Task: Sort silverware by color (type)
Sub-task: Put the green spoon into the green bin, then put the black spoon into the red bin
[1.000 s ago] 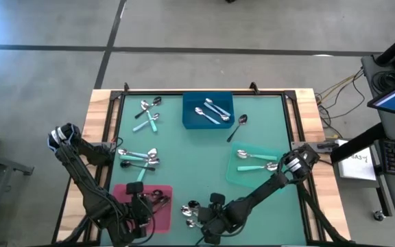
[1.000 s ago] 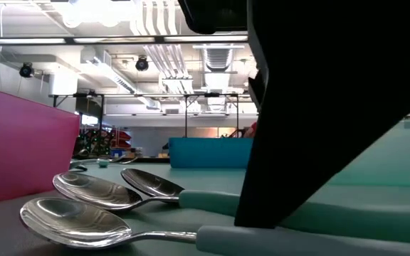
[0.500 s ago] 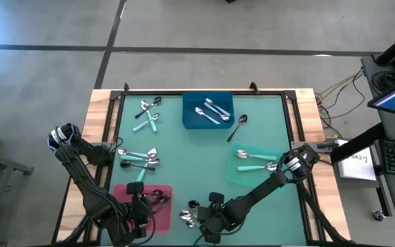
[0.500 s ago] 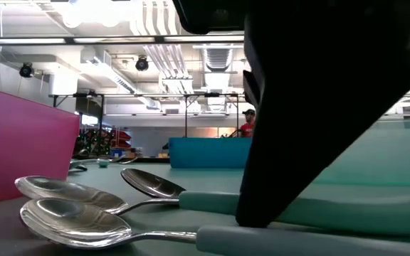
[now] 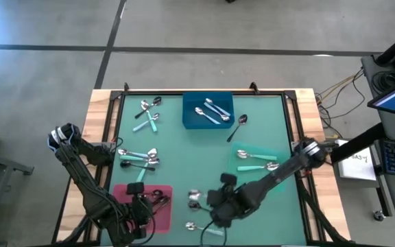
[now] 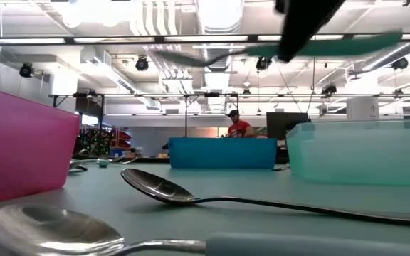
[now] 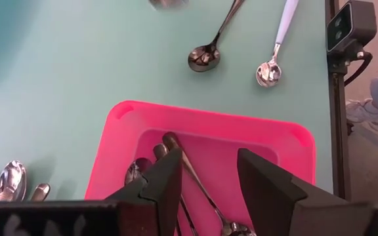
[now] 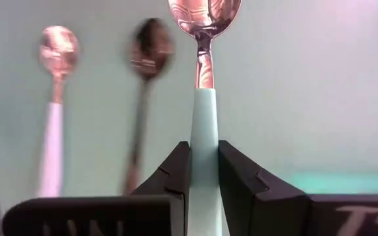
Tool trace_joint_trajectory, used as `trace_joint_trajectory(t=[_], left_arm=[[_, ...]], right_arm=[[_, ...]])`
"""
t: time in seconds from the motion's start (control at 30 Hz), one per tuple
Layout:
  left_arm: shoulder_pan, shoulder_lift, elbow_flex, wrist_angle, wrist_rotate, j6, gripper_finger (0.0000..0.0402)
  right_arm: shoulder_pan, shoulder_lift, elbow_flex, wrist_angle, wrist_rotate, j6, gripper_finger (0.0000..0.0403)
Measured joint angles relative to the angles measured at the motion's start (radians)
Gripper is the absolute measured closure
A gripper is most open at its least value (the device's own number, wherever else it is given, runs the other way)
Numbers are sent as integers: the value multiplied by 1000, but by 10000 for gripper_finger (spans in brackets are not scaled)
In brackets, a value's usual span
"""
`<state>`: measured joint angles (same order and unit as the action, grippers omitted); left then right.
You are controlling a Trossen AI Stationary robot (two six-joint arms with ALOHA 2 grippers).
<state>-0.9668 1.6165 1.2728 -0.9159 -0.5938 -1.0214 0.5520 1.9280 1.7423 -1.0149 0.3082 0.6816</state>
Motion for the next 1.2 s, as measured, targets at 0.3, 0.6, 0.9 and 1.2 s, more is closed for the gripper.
trace_joint_trajectory(t=[0.3, 0.6, 0.9, 1.2], left_arm=[[0, 0, -2, 8, -1, 0, 271], [0, 0, -15, 17, -3, 0, 271], [0, 0, -38, 33, -3, -7, 271], [0, 0, -58, 127, -1, -8, 271]], right_arm=[[-75, -199, -145, -341, 50, 138, 362], [-142, -388, -565, -312, -80, 295, 362], [-131, -527, -698, -103, -83, 437, 254], [-73, -491, -580, 242, -92, 325, 217]])
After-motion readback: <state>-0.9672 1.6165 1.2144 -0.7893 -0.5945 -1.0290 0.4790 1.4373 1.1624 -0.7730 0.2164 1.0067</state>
